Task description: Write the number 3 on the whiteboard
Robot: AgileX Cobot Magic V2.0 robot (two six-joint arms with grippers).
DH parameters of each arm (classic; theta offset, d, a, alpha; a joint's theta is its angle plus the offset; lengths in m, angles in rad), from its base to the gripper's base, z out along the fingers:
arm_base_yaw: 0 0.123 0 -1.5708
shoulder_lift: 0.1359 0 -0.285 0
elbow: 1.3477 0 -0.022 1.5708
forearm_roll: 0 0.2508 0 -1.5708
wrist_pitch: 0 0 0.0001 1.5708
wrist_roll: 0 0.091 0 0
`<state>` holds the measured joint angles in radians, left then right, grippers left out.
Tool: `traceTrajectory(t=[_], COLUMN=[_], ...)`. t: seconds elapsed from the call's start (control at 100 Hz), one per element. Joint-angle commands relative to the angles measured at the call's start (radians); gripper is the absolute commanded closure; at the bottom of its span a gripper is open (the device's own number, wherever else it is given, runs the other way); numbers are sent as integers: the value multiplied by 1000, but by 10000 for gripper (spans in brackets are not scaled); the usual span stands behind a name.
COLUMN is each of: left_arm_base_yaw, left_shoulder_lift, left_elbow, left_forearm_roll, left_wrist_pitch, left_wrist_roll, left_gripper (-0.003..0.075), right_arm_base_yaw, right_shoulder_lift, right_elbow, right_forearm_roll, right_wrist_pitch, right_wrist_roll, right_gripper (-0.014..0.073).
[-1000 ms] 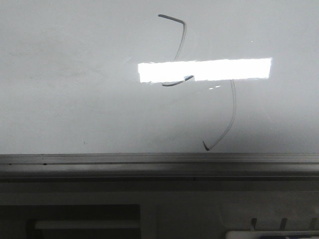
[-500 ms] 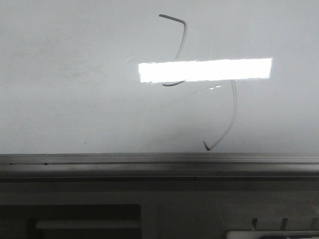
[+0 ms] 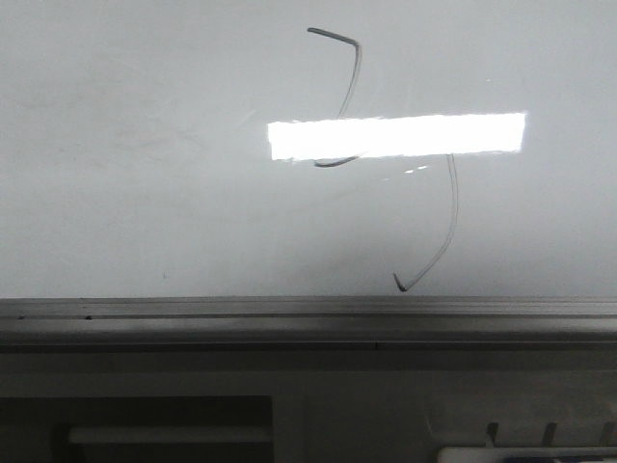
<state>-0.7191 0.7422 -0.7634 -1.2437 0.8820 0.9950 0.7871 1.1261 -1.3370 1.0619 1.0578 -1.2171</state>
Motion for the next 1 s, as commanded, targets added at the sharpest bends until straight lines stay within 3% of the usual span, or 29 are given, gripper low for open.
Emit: traceTrajectory(t=[0.0, 0.51, 0.68, 0.75, 0.92, 0.99], left_arm_base_yaw=[3, 3, 3, 3, 3, 3], left_shoulder_lift=[3, 3, 3, 3, 3, 3], left_elbow=[-25, -25, -25, -25, -25, -25], left_forearm_roll=[-62, -62, -62, -62, -62, -53], left_wrist_pitch=[-9, -13, -18, -28, -86, -124], left_wrist_roll=[-2, -2, -2, -2, -2, -23], left_gripper=[392, 736, 741, 741, 741, 741], right_arm_base_yaw=[1, 1, 1, 1, -7, -46], right_shoulder_lift=[-10, -10, -10, -10, -22, -56], right_elbow=[-35, -35, -35, -35, -35, -35], right_forearm_roll=[44, 44, 44, 44, 33, -24], right_wrist_pitch=[-10, 31, 16, 10, -90, -152], right_wrist_roll=[12, 12, 27, 27, 53, 92], right_gripper=[656, 656, 641, 536, 41, -34])
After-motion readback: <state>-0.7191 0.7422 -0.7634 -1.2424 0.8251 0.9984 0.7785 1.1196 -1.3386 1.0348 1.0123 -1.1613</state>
